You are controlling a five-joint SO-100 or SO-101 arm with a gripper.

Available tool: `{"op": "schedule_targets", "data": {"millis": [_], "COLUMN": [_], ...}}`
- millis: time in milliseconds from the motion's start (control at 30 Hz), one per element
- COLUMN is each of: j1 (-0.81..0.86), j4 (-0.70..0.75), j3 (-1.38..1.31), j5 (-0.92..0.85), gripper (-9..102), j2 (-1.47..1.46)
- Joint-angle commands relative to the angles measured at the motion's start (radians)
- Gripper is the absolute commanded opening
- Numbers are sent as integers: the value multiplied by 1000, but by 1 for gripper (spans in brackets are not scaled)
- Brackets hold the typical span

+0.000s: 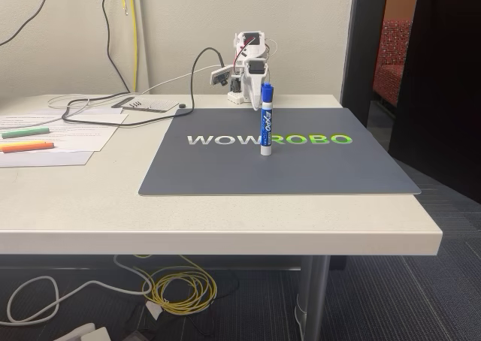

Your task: Pick up the blue marker.

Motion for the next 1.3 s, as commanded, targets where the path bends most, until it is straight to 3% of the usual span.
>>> {"op": "schedule_targets", "data": {"millis": [0,200,433,567,667,800,967,1267], "j1": [5,31,26,32,20,32,40,14], "j4": [5,-78,-376,-699,-713,-870,-1137,-1312], "j3": [0,-6,-17,-127,-425,-551,-571,-555], "j5": [-6,-51,-399,-623,-759,-954,-1137,-1255], "gripper": [0,0,0,0,0,0,0,0], "j2": [63,63,40,-348,-719,-973,-1232,-1420]}}
